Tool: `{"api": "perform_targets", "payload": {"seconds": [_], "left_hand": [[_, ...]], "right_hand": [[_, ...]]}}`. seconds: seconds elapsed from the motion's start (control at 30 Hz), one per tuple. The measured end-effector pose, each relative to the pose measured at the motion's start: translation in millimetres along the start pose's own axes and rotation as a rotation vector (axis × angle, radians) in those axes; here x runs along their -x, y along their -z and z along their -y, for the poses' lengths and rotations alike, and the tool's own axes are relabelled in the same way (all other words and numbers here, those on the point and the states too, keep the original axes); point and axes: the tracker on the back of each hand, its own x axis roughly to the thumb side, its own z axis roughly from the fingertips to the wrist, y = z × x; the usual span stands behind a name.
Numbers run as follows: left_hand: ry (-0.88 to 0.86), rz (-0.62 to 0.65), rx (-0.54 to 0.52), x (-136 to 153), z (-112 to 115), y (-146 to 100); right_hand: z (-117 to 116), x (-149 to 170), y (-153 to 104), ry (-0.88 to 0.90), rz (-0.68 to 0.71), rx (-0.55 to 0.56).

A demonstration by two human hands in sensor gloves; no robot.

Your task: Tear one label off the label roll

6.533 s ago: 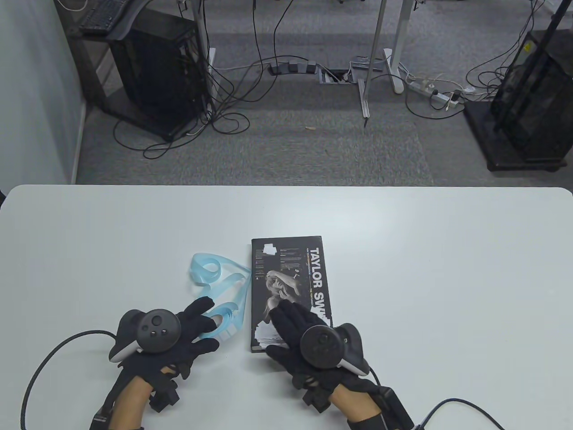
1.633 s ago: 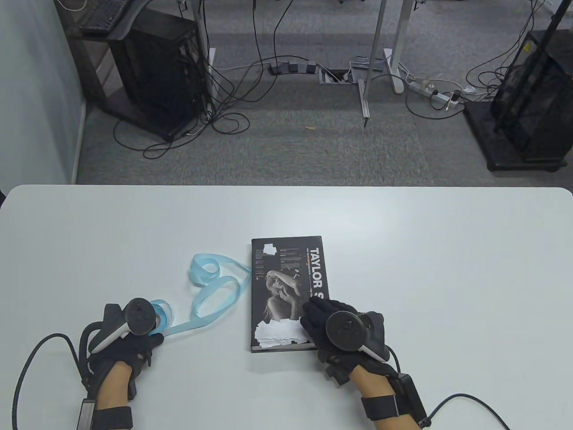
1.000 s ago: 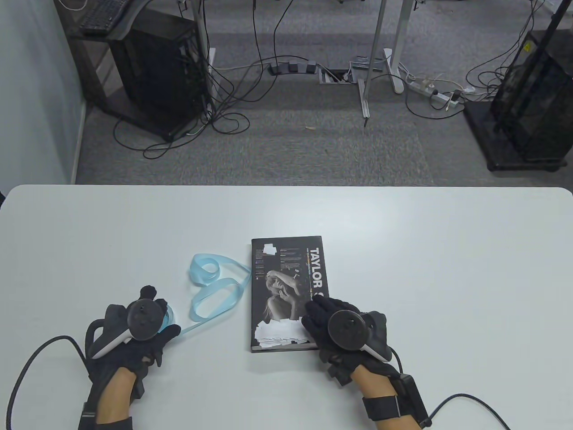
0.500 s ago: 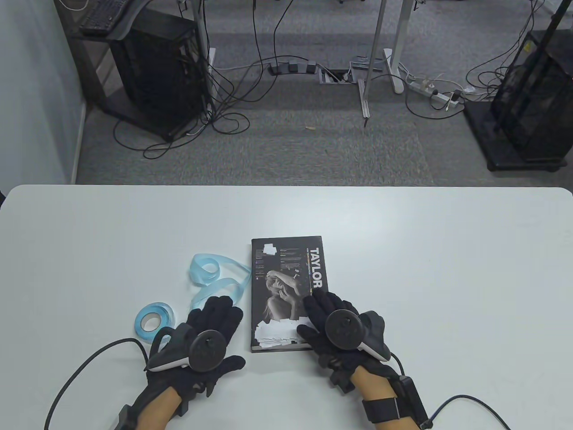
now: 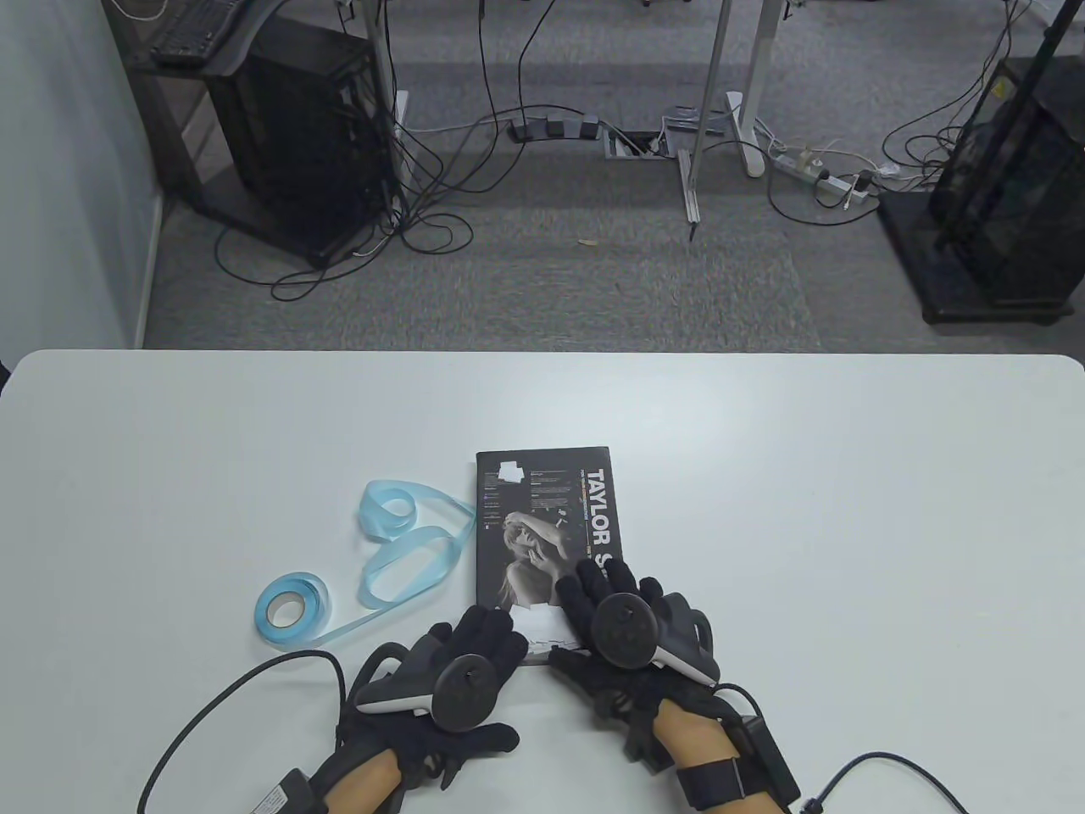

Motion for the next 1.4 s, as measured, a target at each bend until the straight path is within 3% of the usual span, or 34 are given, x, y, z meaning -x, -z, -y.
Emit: {"api": "perform_targets", "payload": {"seconds": [0.23,0.47,0.77,1.07,1.4], "left_hand": [[-0.024,-0.021,-0.003,6.0,-0.4,-2.8],[-0.014,-0.022,-0.013,7.1,-2.3,-4.2],[-0.02,-0.027,-0.014,8.3,-3.6,-4.9],[-0.019,-0.024,-0.012,8.3,-2.9,-4.7],[-0.022,-0.024,-0.01,9.4,-3.6,-5.8]], "right_hand": [[-8.9,-1.4,3.5,-0.013,-0.037,-0.072],[-0.7,8.5,5.1,0.02,-0.114,-0.088],[26.5,72.4,-8.9,0.095,-0.359,-0.038],[51.1,141.3,-39.1,0.142,-0.645,0.061],[62.4,193.7,-72.1,0.356,-0.774,0.155]]}}
